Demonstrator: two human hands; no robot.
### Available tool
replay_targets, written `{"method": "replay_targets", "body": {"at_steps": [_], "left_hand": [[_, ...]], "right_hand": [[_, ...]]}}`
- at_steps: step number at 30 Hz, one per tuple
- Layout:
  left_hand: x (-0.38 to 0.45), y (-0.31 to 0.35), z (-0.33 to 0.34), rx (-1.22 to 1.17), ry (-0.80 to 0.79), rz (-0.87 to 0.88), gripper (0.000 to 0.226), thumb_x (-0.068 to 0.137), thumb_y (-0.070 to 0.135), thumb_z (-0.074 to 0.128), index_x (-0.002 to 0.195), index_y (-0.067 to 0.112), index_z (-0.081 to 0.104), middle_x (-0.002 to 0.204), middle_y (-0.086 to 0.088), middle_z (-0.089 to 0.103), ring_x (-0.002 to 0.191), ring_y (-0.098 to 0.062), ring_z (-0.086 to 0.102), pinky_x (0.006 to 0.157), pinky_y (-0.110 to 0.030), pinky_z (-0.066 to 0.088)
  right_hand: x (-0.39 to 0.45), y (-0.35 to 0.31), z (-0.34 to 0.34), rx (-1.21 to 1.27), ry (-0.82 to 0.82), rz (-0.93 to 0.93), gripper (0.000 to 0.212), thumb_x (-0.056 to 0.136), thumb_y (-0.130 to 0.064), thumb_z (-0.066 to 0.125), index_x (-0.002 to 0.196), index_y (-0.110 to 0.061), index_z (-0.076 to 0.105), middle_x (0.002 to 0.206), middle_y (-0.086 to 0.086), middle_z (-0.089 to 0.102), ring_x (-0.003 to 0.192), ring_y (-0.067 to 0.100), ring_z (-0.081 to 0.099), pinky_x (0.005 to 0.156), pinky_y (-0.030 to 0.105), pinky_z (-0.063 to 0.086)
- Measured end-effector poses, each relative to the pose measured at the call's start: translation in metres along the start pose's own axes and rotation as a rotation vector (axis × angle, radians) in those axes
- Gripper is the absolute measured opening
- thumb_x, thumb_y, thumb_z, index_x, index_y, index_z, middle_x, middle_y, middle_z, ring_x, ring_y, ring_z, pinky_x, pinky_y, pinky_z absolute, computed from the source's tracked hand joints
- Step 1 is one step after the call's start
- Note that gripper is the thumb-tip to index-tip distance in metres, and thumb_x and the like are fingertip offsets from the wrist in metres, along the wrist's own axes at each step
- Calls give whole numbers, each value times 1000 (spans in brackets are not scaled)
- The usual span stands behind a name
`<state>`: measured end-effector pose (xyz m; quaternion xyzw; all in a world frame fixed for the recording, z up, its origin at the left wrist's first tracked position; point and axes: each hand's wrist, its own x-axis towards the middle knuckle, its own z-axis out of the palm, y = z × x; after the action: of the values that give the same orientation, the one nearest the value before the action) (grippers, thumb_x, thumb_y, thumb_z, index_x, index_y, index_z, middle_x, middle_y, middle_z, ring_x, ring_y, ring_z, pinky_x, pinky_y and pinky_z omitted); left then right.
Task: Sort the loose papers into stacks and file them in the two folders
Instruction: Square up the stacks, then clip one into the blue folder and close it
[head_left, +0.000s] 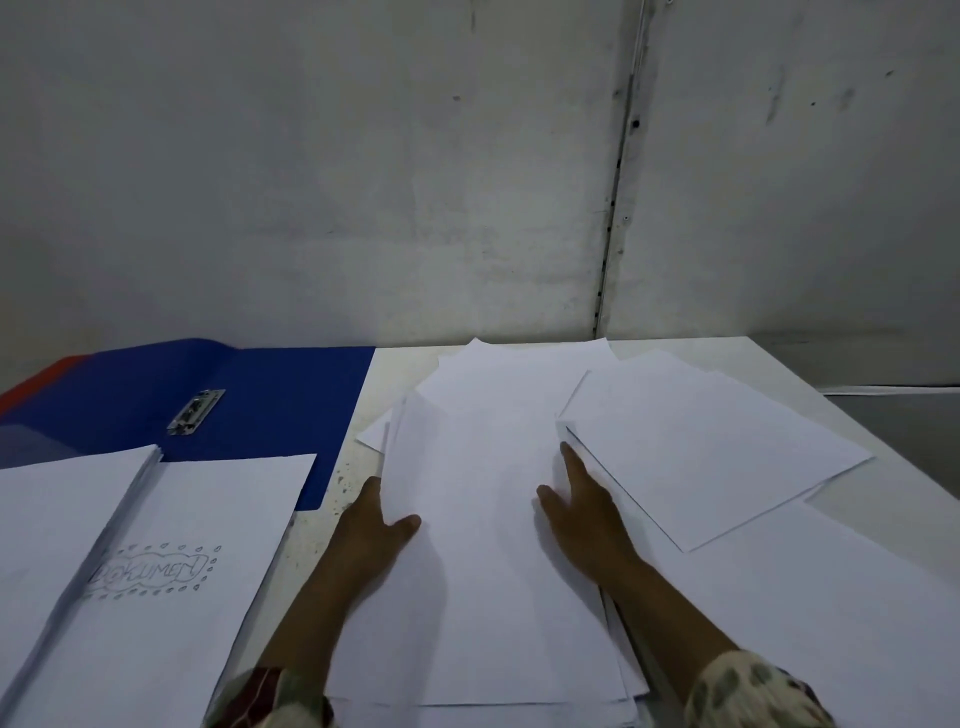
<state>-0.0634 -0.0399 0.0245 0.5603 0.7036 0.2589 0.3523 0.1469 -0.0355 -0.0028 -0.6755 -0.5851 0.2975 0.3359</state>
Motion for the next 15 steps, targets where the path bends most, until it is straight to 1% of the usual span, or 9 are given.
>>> {"method": "replay_targets", "body": {"at_steps": [1,2,4,5,6,8,11,15], "left_hand": [[0,0,0,8,8,5,56,90,20,57,138,7,31,139,-13,44,128,-30,43,106,-38,34],[0,1,1,13,10,6,55,90,19,56,138,7,31,139,-13,44,128,-30,42,107,-38,34],[1,0,3,17,13,9,53,91,18,54,137,7,31,138,-13,45,127,-30,43,106,-38,34],[1,0,3,19,16,14,53,91,18,54,137,7,31,138,-13,44,127,-30,42,106,-37,34],[1,0,3,22,18,16,53,91,18,54,138,7,31,139,-13,44,128,-30,42,106,-37,34],[2,0,3,32,19,19,53,91,18,54,138,6,30,140,-14,42,129,-31,40,107,-38,33],[4,1,2,55,20,21,54,92,17,53,138,5,29,140,-14,42,130,-31,39,107,-38,32],[3,6,5,65,3,34,53,92,15,52,139,3,28,141,-15,41,130,-31,39,106,-35,31]], "right_hand": [[1,2,0,-48,0,-6,58,96,-28,45,148,-18,21,151,6,32,138,21,31,110,28,25],[2,4,-2,-106,53,-20,57,95,-31,47,146,-16,27,151,5,32,140,21,28,113,30,22],[7,11,-9,-223,268,-32,51,92,-32,52,138,-11,43,147,8,39,138,25,30,113,35,21],[8,15,-16,-251,370,5,49,91,-32,54,134,-10,48,146,11,41,137,27,31,113,38,23],[8,19,-23,-258,446,59,49,90,-32,55,133,-10,49,146,12,39,137,29,30,113,41,22],[8,29,-39,-244,519,199,57,89,-37,55,137,-11,41,150,13,31,140,30,23,114,44,19],[8,46,-63,-209,570,379,69,87,-42,55,143,-13,27,153,13,20,142,29,14,114,46,12],[9,67,-90,-198,550,557,87,85,-50,54,149,-14,6,157,16,5,145,29,1,115,48,-1]]}}
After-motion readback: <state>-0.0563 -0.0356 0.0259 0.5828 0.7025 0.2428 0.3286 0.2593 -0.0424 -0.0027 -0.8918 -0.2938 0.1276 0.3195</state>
